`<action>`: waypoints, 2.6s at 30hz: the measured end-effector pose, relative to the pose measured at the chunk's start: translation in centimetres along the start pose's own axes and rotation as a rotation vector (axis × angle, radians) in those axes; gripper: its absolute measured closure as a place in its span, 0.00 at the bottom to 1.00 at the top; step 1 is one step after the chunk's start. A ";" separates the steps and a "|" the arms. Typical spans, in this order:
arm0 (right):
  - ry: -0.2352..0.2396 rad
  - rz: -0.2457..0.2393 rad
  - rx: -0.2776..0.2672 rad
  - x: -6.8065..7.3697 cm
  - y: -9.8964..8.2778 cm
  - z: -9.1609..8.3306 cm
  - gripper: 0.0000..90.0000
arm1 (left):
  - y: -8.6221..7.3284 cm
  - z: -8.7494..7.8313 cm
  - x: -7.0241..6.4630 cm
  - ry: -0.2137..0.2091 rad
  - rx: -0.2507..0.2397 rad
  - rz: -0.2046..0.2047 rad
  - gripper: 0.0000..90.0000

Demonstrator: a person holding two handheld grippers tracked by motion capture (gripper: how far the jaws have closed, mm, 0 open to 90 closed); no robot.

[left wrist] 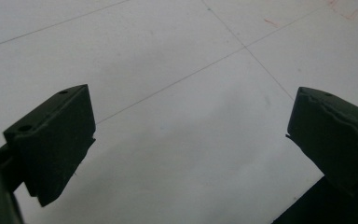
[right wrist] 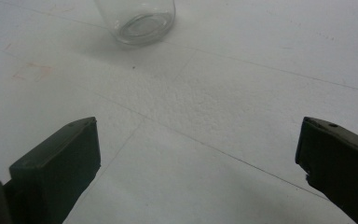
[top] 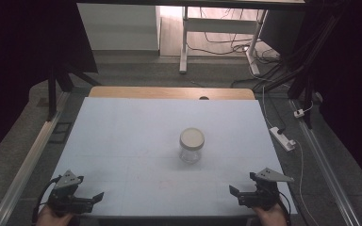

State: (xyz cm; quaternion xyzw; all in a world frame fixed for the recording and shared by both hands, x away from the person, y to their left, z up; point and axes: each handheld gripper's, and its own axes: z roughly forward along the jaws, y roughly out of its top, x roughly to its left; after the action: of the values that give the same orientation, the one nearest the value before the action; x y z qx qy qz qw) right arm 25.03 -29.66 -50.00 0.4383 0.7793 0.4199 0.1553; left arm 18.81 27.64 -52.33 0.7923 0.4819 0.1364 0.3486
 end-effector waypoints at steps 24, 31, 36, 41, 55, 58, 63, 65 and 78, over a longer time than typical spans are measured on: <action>0.021 -0.057 0.024 0.5 0.1 0.2 0.00 | 0.1 0.1 -0.2 -0.004 0.010 0.016 0.01; 0.032 -0.073 0.024 0.6 0.1 0.2 0.00 | 0.0 0.0 -0.2 -0.003 0.005 0.015 0.01; 0.041 -0.076 0.021 0.6 0.2 0.2 0.00 | 0.0 0.0 -0.1 -0.010 -0.001 0.010 0.00; 0.045 -0.075 0.019 0.6 0.2 0.2 0.00 | 0.1 0.0 -0.1 -0.010 0.003 0.010 0.00; 0.068 -0.109 0.012 1.3 1.1 0.9 0.00 | 0.1 0.1 -0.1 -0.008 0.006 0.013 0.00; 0.075 -0.114 0.008 1.5 1.3 1.0 0.00 | 0.1 0.1 -0.1 -0.009 0.007 0.010 0.00; 0.107 -0.128 0.021 1.8 1.9 1.5 0.00 | 0.0 0.0 0.0 -0.011 0.002 0.005 0.00; 0.107 -0.130 0.024 2.0 2.0 1.6 0.00 | 0.0 0.0 0.0 -0.011 0.002 0.005 0.00; 0.144 -0.167 0.027 2.7 3.7 3.7 0.00 | 0.1 0.1 0.0 -0.015 0.007 0.004 0.00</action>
State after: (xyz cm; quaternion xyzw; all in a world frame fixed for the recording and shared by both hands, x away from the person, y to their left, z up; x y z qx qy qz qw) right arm 27.75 -24.59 -48.97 0.3428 0.8279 0.4252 0.1275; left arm 18.88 27.58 -52.34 0.7955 0.4780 0.1295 0.3491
